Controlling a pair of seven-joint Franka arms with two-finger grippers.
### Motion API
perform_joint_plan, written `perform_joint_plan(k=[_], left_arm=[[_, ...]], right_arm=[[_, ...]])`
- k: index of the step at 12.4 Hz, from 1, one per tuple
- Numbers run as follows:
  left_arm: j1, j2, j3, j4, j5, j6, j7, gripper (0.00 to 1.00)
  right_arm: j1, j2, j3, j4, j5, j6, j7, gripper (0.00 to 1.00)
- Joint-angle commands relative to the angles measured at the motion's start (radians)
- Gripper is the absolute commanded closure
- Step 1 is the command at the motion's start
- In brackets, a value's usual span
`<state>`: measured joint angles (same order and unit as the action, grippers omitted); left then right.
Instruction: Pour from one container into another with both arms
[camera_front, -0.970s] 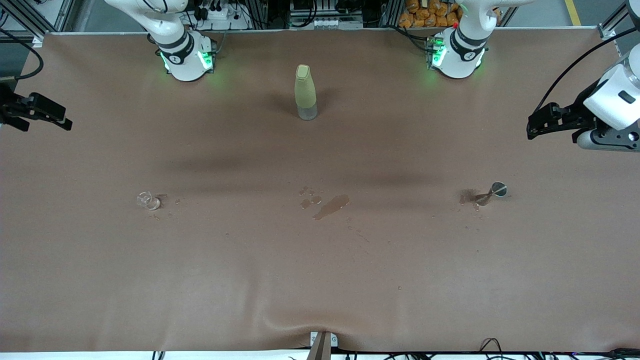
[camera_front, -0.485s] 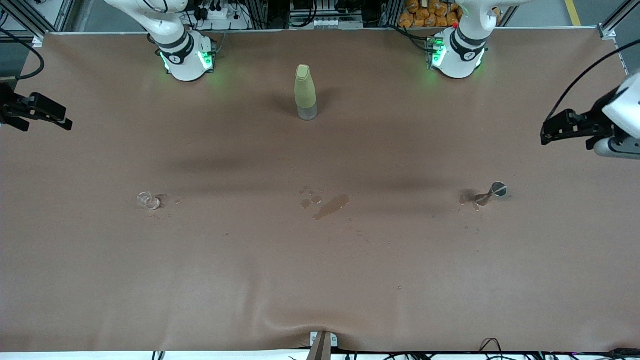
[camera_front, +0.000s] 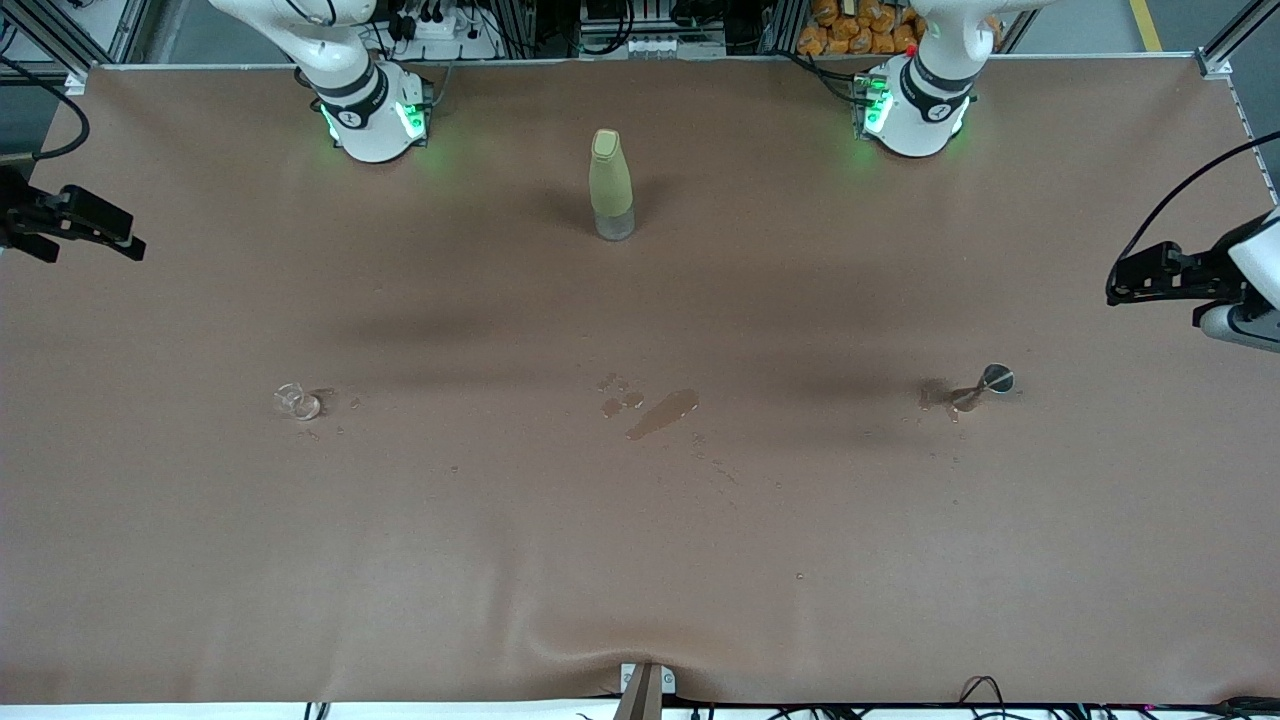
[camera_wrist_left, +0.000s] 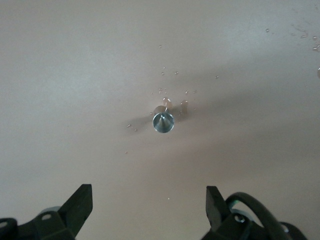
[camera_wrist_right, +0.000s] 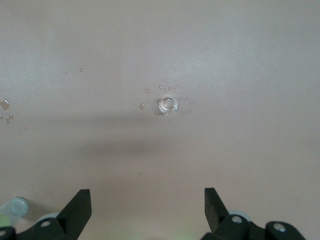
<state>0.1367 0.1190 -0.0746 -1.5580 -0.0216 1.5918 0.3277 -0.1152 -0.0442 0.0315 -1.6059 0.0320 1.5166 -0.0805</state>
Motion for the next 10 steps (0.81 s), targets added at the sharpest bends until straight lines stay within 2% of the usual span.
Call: perform_joint_plan(k=[1, 4, 7, 10], left_arm=[[0.011, 0.054, -0.004, 0.024, -0.005, -0.004, 0.037, 0.0], [0.05, 0.096, -0.002, 0.026, -0.014, 0.0, 0.092, 0.0], [0.134, 0.106, -0.002, 0.026, -0.058, 0.004, 0.377, 0.0], [0.248, 0.178, -0.002, 0.026, -0.202, 0.027, 0.662, 0.0]], right_arm=[[0.015, -0.026, -0.011, -0.017, -0.018, -0.013, 0.01, 0.0], [0.026, -0.026, -0.036, -0.017, -0.018, -0.013, 0.008, 0.0], [0.026, -0.026, -0.056, -0.017, -0.018, -0.015, -0.016, 0.0], [0.019, -0.023, -0.103, -0.017, -0.018, -0.013, -0.23, 0.0]])
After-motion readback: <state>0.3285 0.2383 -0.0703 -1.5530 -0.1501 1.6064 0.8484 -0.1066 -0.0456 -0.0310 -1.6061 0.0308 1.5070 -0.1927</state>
